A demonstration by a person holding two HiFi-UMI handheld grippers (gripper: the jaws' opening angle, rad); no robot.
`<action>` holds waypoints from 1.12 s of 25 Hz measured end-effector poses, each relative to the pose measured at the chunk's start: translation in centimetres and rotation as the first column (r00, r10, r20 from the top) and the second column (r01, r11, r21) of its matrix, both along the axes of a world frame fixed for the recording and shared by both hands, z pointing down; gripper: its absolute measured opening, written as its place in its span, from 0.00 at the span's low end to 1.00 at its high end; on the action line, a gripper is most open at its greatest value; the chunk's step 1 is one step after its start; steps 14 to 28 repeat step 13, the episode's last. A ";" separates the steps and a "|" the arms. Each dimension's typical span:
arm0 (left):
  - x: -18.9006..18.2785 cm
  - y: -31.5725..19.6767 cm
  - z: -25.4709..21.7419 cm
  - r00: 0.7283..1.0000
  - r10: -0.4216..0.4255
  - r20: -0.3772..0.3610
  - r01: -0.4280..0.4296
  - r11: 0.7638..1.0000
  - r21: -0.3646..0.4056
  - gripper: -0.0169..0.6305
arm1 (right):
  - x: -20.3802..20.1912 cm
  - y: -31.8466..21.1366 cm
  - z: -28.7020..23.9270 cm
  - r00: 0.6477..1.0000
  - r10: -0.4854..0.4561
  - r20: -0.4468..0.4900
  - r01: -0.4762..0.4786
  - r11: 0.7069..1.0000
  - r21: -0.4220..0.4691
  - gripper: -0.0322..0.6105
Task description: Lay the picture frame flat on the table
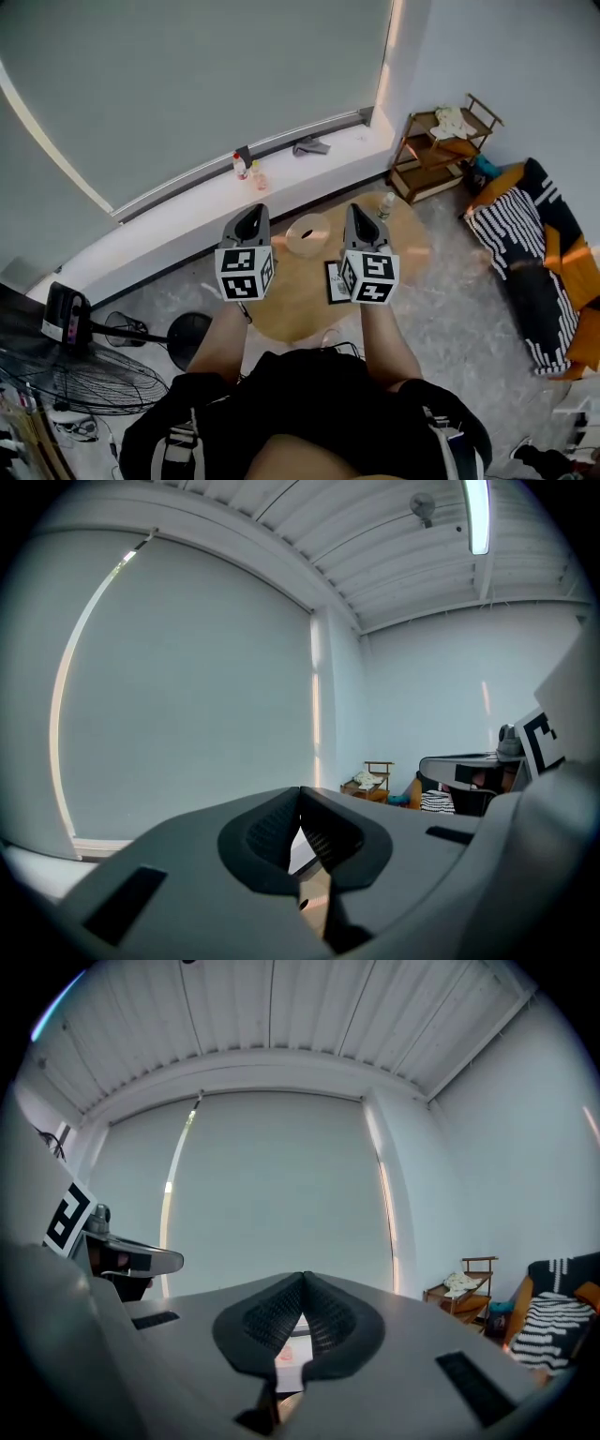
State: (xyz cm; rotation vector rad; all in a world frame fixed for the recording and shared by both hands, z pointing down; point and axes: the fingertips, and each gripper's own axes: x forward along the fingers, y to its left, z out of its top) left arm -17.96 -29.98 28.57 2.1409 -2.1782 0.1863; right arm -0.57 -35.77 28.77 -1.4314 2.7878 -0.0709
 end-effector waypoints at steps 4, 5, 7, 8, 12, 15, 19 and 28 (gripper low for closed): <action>0.3 -0.2 -0.1 1.000 0.008 0.002 -0.008 1.000 0.004 0.06 | 0.0 0.1 -0.4 1.000 -0.008 0.006 0.008 1.000 0.002 0.07; 0.3 -0.2 -0.2 1.000 0.008 0.002 -0.008 1.000 0.007 0.06 | -0.1 0.2 -0.5 1.000 -0.012 0.005 0.012 1.000 0.006 0.07; 0.4 -0.1 -0.2 1.000 0.007 0.001 -0.007 1.000 0.010 0.06 | -0.4 0.4 -0.7 1.000 -0.025 0.009 0.025 1.000 0.004 0.07; 0.3 0.0 -0.2 1.000 0.006 -0.001 -0.006 1.000 0.011 0.06 | -0.5 0.6 -0.7 0.999 -0.032 0.014 0.032 0.999 0.000 0.07; 0.0 0.6 -0.2 1.000 0.006 -0.007 -0.006 1.000 0.019 0.06 | -0.8 1.2 -0.5 0.999 -0.034 0.014 0.034 0.999 -0.001 0.07; 0.0 0.7 -0.3 1.000 0.006 -0.008 -0.006 1.000 0.021 0.06 | -0.8 1.2 -0.5 0.999 -0.032 0.013 0.032 0.999 0.000 0.07; 0.0 0.7 -0.3 1.000 0.006 -0.008 -0.006 1.000 0.021 0.06 | -0.8 1.2 -0.5 0.999 -0.032 0.013 0.032 0.999 0.000 0.07; 0.0 0.7 -0.3 1.000 0.006 -0.008 -0.006 1.000 0.021 0.06 | -0.8 1.2 -0.5 0.999 -0.032 0.013 0.032 0.999 0.000 0.07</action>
